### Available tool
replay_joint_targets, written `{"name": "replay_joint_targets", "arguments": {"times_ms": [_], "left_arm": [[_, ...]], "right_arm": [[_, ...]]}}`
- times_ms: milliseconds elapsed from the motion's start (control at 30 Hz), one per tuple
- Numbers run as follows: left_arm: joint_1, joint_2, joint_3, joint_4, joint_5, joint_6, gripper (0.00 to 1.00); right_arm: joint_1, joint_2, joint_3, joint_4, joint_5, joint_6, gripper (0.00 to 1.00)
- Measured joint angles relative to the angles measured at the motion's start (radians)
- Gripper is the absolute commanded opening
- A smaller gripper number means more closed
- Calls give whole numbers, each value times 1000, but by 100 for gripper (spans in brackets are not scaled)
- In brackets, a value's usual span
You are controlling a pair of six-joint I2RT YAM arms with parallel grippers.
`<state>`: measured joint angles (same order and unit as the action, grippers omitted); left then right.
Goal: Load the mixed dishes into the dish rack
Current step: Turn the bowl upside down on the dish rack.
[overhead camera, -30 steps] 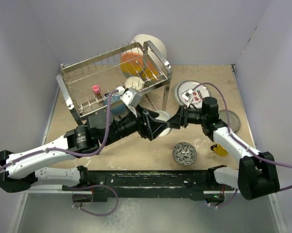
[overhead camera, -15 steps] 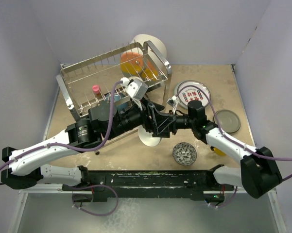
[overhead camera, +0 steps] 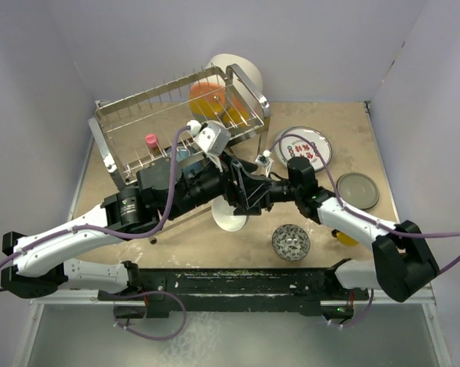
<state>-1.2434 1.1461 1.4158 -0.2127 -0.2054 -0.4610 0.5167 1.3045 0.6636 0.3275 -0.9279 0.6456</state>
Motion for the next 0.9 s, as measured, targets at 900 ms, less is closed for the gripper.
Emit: {"name": "replay_joint_targets", "arguments": {"times_ms": [900], "left_arm": [[0,-73,-21,-6,-42,0,69]], "right_arm": [[208,166,117,264,240,161,36]]}}
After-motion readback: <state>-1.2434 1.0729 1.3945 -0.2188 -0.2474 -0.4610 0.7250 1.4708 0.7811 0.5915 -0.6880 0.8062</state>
